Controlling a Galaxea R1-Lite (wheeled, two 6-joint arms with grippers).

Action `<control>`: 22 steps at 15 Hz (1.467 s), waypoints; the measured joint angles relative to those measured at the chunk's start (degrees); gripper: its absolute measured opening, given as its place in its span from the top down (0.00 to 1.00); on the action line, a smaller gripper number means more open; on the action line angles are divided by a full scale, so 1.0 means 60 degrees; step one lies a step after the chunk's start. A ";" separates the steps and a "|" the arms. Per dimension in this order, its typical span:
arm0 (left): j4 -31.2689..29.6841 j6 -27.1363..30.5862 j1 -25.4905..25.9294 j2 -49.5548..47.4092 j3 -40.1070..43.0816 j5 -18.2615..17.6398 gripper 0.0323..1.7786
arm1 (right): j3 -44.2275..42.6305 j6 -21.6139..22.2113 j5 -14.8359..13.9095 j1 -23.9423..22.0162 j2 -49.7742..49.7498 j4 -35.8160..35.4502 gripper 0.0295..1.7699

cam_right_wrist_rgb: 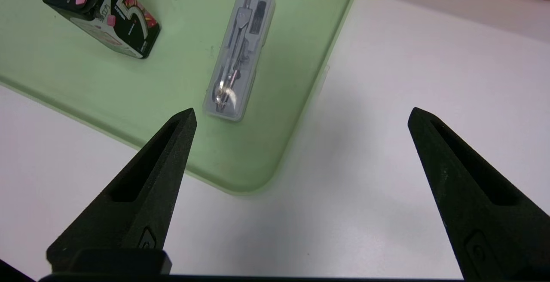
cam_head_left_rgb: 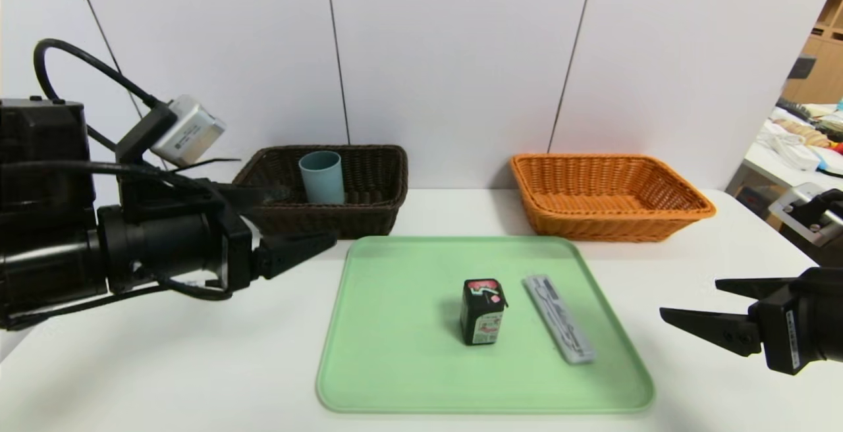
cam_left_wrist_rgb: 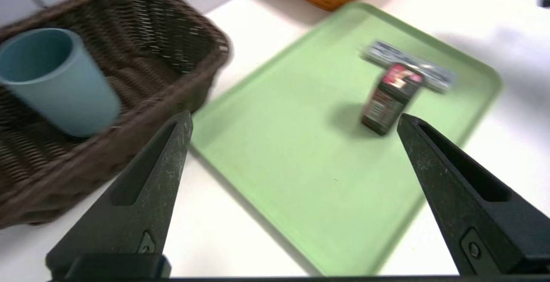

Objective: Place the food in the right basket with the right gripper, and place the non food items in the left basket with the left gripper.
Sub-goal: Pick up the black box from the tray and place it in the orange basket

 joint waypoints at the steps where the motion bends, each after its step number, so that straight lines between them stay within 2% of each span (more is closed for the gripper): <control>1: -0.0010 -0.0006 -0.0364 -0.0144 0.0240 0.0008 0.05 | 0.0033 -0.0008 0.0000 0.0000 -0.0006 0.0000 0.04; 4: -0.0039 -0.0033 -0.1241 -0.0419 0.0886 0.0008 0.05 | -0.0230 -0.0030 0.0014 0.0071 0.0085 0.0106 0.04; 6: -0.0075 0.0022 -0.1508 -0.0465 0.0998 -0.0014 0.05 | -0.0683 -0.0033 0.0051 0.0175 0.0351 0.0095 0.04; 12: -0.0069 0.0055 -0.1599 -0.0305 0.1014 -0.0024 0.05 | -0.2241 -0.0041 0.0014 0.1089 0.1855 0.0183 0.04; 15: -0.0089 0.0191 -0.1595 -0.0213 0.1020 -0.0018 0.05 | -0.3541 -0.0051 0.0000 0.1690 0.2853 0.0839 0.04; 17: -0.0102 0.0252 -0.1591 -0.0158 0.0996 -0.0018 0.05 | -0.4639 -0.0012 -0.0266 0.2129 0.3454 0.1778 0.04; 20: -0.0083 0.0256 -0.1591 -0.0134 0.0987 -0.0018 0.05 | -0.5939 0.0057 -0.1144 0.2851 0.4383 0.3046 0.04; 22: -0.0057 0.0362 -0.1591 -0.0140 0.1024 -0.0006 0.05 | -0.6652 0.0244 -0.1493 0.3259 0.4890 0.3724 0.04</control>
